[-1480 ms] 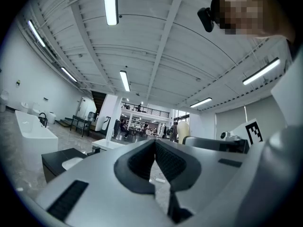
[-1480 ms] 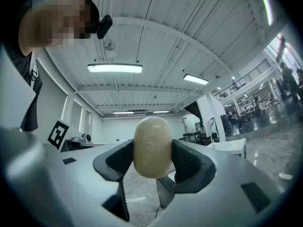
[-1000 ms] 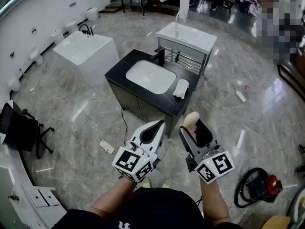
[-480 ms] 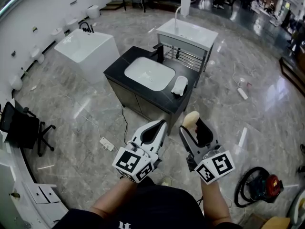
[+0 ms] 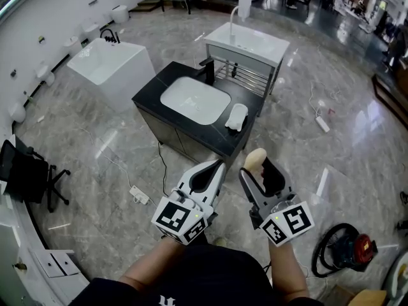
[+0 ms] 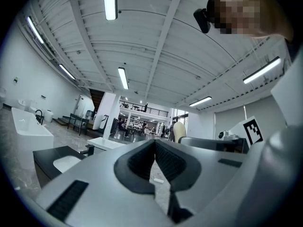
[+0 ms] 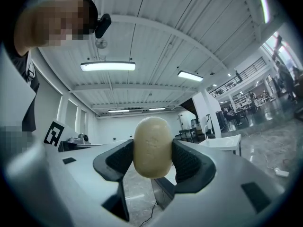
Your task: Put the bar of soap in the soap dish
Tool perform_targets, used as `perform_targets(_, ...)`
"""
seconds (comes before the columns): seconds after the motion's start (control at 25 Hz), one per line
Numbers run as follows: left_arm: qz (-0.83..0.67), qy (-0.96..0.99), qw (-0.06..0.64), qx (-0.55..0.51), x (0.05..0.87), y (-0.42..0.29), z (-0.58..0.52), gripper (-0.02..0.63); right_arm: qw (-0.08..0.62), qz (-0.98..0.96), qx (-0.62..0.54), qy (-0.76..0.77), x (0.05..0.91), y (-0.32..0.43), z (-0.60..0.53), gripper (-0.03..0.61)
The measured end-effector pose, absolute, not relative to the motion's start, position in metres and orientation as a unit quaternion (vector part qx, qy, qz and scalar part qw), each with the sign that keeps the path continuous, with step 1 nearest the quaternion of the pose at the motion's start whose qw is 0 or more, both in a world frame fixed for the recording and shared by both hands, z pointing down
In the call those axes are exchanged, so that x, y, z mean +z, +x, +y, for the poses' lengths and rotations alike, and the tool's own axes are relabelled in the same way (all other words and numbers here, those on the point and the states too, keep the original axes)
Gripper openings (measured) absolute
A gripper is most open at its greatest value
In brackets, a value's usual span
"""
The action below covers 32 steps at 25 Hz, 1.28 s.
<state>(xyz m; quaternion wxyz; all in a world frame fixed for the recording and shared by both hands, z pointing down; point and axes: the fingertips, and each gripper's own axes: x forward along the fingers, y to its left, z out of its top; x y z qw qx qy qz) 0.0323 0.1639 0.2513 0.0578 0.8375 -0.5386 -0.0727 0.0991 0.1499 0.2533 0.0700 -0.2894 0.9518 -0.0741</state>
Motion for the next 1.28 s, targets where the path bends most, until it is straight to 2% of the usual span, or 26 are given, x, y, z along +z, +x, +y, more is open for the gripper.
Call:
perform_targets(0.8, -0.482, 0.873, 0.040, -0.066, 0.267, -0.081, -0.054, 0.009, 0.057, 0.911, -0.115, -0.391, 0.284, -0.006, -0.065, 0.259)
perform_targets(1.28, -0.456, 0.886, 0.058, -0.056, 0.312, -0.094, -0.143, 0.009, 0.038, 0.878, -0.153, -0.451, 0.332, -0.021, -0.150, 0.259)
